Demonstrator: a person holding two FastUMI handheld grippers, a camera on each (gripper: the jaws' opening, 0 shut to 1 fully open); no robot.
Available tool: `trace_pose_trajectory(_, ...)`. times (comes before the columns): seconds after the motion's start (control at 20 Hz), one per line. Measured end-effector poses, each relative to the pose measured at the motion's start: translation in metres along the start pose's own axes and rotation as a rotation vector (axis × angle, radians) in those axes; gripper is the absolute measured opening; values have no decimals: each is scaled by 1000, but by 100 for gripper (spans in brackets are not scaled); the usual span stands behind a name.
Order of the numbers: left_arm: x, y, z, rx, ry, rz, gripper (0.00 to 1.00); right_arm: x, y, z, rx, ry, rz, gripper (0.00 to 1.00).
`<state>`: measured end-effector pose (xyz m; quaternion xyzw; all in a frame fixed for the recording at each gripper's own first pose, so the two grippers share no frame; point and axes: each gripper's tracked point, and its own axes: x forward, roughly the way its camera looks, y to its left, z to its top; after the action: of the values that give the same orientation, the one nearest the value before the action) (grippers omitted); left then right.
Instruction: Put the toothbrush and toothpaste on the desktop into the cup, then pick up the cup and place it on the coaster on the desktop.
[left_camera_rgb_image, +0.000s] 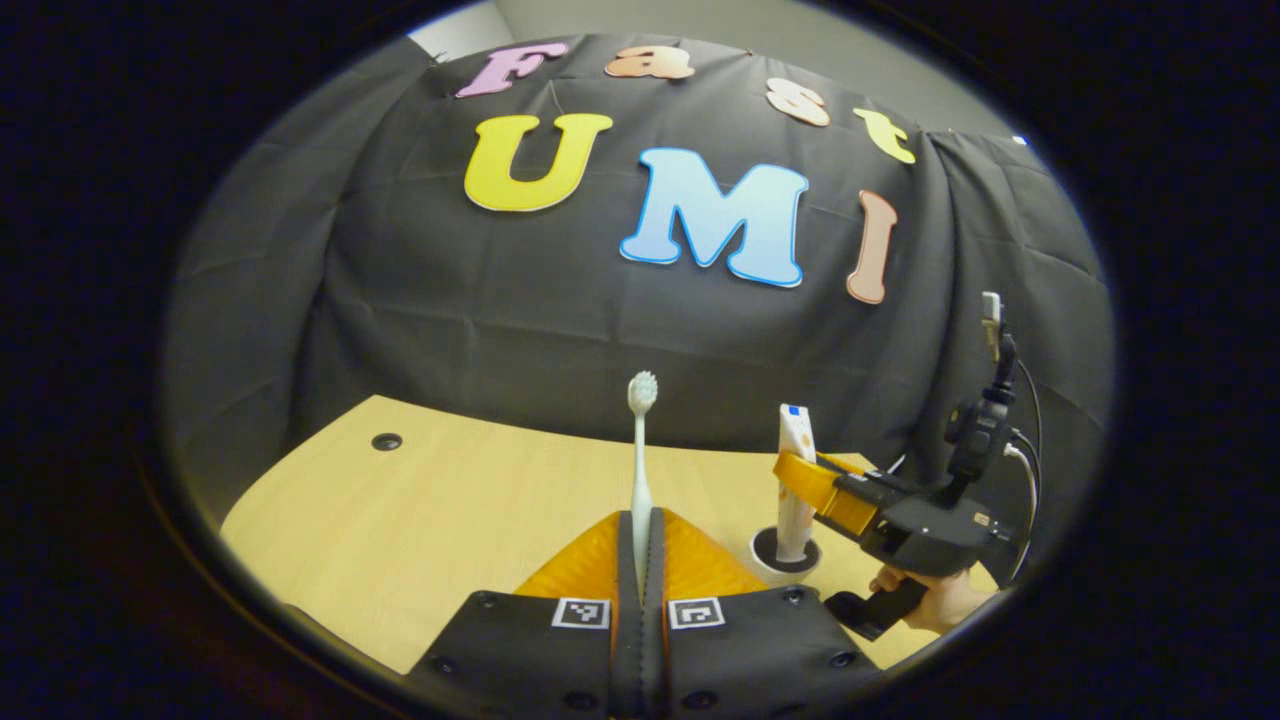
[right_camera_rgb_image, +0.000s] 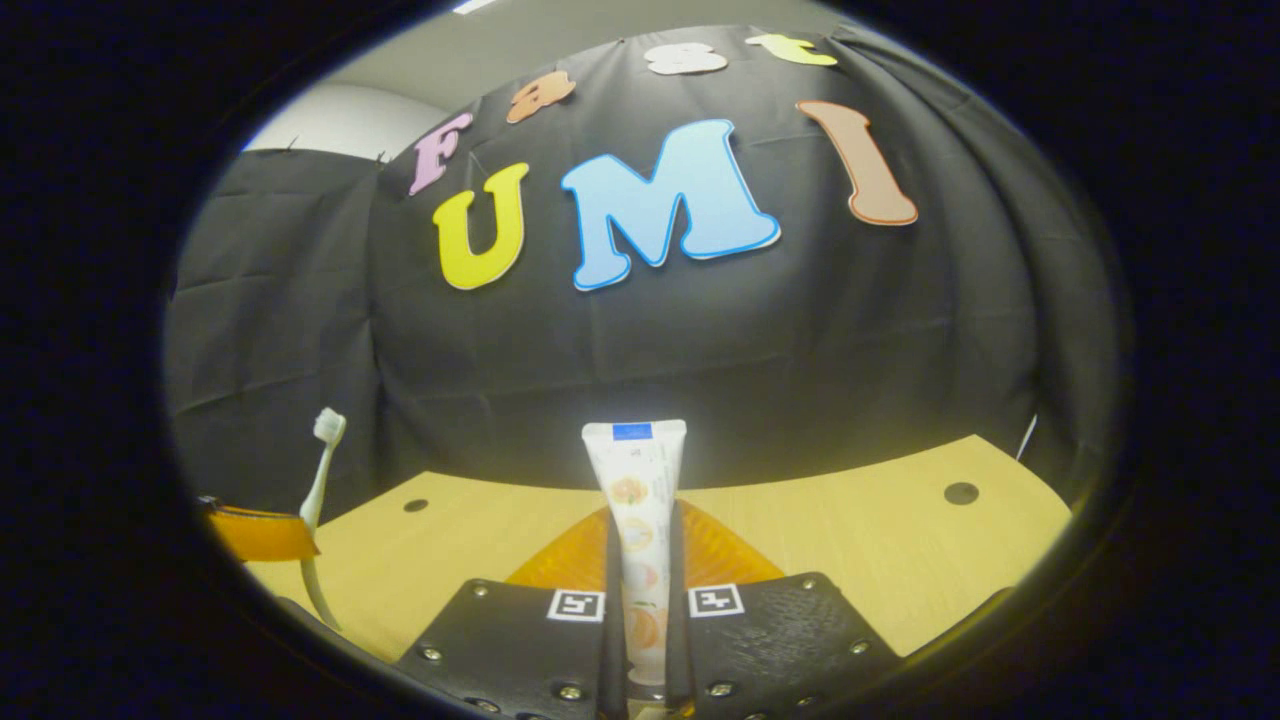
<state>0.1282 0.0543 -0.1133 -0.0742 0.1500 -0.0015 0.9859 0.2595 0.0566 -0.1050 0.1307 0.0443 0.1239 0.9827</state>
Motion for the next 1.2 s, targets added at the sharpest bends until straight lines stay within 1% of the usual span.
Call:
trace_pose_trajectory(0.1, 1, -2, -1, -5, 3, 2, 7, 1, 1, -13, -20, 23, -4, 17)
trace_pose_trajectory(0.15, 2, -3, -2, -4, 4, 2, 7, 1, 3, -19, -40, 38, -5, 20)
trace_pose_trajectory(0.2, 2, -4, -3, -1, 5, 2, 7, 0, 3, -27, -64, 53, -10, 19)
trace_pose_trajectory(0.3, 2, -6, -5, 2, 10, -3, 7, -4, 0, -30, -111, 70, -23, 23)
trace_pose_trajectory(0.35, 3, -8, -5, 1, 12, -7, 7, -6, 1, -31, -126, 78, -27, 29)
trace_pose_trajectory(0.4, 4, -9, -5, 0, 14, -7, 7, -9, 0, -35, -139, 89, -32, 30)
trace_pose_trajectory(0.45, 5, -12, -6, -3, 18, -12, 7, -10, 0, -37, -148, 105, -35, 25)
trace_pose_trajectory(0.5, 5, -13, -7, -4, 20, -14, 7, -12, 0, -41, -153, 124, -35, 30)
trace_pose_trajectory(0.55, 5, -15, -8, -6, 22, -18, 7, -14, 1, -45, -157, 144, -30, 25)
trace_pose_trajectory(0.7, 7, -19, -8, -9, 23, -26, 7, -22, 2, -58, -180, 187, -24, 28)
trace_pose_trajectory(0.8, 7, -19, -8, -8, 22, -30, 7, -26, 2, -60, -197, 195, -30, 34)
trace_pose_trajectory(0.85, 8, -19, -8, -8, 22, -33, 7, -27, 5, -57, -209, 188, -33, 46)
trace_pose_trajectory(0.9, 8, -19, -8, -6, 22, -37, 7, -26, 6, -55, -219, 180, -29, 47)
trace_pose_trajectory(1.0, 7, -19, -8, -3, 21, -40, 7, -29, 10, -52, -230, 173, -29, 53)
trace_pose_trajectory(1.15, 5, -21, -6, 1, 17, -47, 7, -32, 10, -47, -226, 170, -43, 72)
trace_pose_trajectory(1.2, 4, -22, -5, 4, 15, -50, 7, -33, 7, -44, -219, 162, -53, 76)
